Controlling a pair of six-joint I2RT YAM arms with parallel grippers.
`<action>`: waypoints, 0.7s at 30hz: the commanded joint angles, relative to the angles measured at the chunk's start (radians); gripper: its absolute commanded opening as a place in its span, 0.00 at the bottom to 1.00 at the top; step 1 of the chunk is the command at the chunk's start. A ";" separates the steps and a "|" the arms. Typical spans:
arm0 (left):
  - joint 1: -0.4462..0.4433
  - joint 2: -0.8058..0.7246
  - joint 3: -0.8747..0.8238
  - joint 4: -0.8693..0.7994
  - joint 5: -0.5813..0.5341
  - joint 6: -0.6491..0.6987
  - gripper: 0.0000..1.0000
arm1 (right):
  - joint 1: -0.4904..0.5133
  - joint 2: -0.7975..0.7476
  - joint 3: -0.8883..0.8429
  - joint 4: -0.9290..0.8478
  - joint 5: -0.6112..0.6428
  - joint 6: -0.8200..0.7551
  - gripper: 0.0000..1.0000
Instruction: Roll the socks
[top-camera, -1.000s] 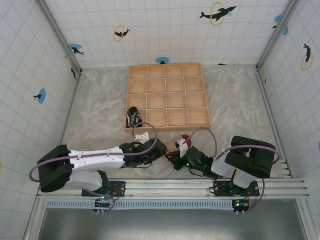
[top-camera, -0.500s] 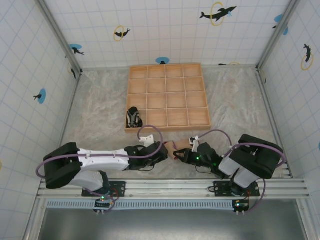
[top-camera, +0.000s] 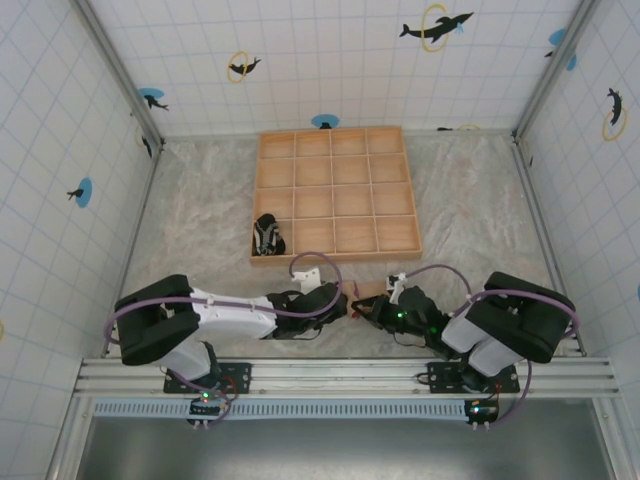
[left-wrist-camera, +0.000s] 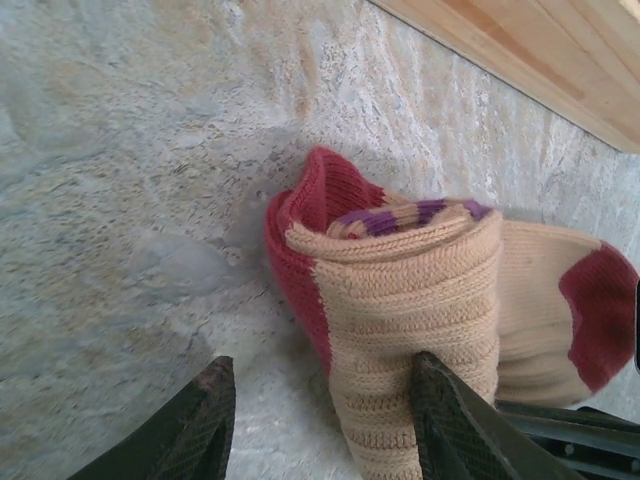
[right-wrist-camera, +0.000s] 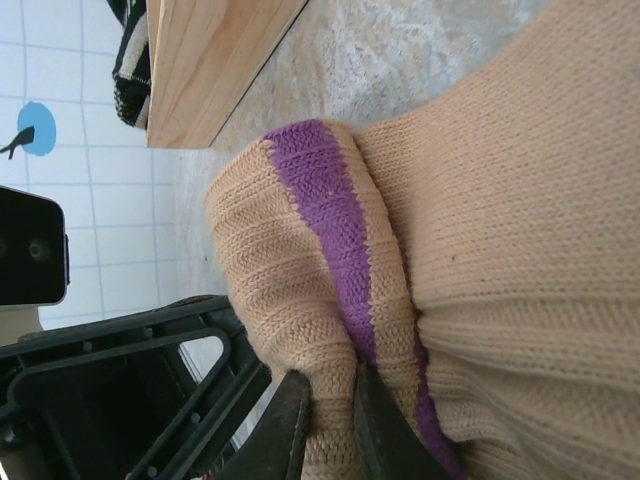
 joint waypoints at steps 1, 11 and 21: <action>-0.006 0.043 0.013 0.080 -0.008 0.004 0.48 | -0.002 0.039 -0.098 -0.137 0.018 0.018 0.00; -0.006 0.037 -0.044 0.183 -0.025 -0.003 0.56 | -0.007 0.088 -0.121 -0.048 -0.002 0.036 0.00; -0.009 0.005 -0.093 0.274 -0.049 0.064 0.57 | -0.017 0.093 -0.126 -0.039 -0.015 0.028 0.00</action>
